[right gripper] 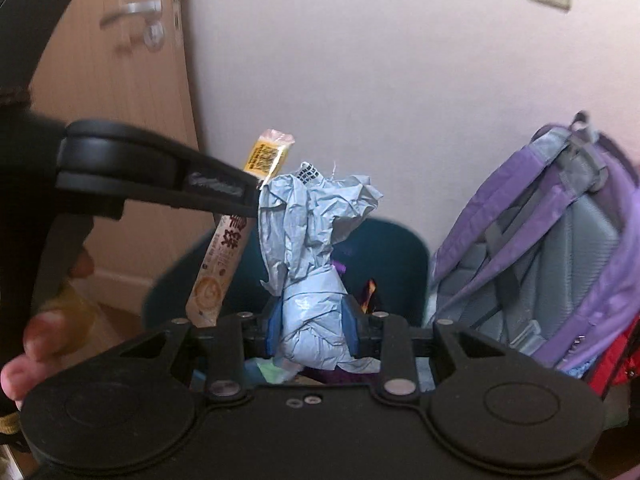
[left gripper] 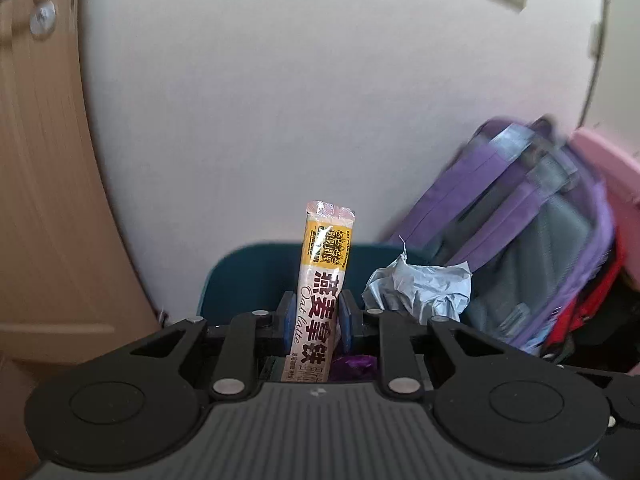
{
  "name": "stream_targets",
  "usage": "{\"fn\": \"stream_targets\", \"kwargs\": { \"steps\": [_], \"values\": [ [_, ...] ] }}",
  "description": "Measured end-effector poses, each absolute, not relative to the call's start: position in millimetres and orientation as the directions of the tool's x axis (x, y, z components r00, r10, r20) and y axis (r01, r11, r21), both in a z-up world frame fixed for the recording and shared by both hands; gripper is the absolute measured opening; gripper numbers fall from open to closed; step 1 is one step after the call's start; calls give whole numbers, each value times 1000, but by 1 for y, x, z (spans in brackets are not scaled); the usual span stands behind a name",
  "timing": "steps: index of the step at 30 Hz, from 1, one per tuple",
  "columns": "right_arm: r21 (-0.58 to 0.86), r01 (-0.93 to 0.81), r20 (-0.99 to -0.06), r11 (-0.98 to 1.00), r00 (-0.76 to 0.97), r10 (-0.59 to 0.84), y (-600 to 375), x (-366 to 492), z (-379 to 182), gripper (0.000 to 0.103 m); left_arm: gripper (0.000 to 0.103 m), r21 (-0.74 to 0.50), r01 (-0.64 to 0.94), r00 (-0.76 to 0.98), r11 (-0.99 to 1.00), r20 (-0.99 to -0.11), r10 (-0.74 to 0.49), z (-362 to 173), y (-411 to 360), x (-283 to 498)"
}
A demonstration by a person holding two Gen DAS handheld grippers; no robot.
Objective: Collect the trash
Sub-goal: 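Open the left gripper over the teal bin while the right gripper releases the paper in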
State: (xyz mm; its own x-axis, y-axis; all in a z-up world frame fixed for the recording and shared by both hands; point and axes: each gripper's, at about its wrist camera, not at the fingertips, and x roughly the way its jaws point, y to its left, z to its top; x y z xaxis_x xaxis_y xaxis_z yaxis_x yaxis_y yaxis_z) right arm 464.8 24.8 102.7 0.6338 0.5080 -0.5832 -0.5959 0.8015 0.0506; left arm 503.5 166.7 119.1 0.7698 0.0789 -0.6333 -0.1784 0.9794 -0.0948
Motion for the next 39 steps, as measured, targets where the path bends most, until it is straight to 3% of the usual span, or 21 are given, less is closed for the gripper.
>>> {"fn": "stream_targets", "kwargs": {
  "steps": [8, 14, 19, 23, 39],
  "values": [
    [-15, -611, -705, 791, 567, 425, 54, 499, 64, 31, 22, -58, -191, 667, 980, -740, 86, 69, 175, 543],
    [-51, -628, -736, 777, 549, 396, 65, 507, 50, 33, 22, -31, -182, 608, 983, -789, 88, 52, 171, 553],
    [-61, -626, -729, 778, 560, 394, 65, 503, 52, 37, 29, -42, -187, 608, 982, -790, 82, 55, 169, 553],
    [-69, -623, -705, 780, 583, 404, 56, 490, 66, 42, 64, -88, -195, 642, 977, -765, 59, 65, 170, 537],
    [-3, -593, -626, 805, 629, 460, -18, 398, 131, 49, 64, -63, -169, 755, 984, -650, 88, 137, 134, 423]
  ]
}}
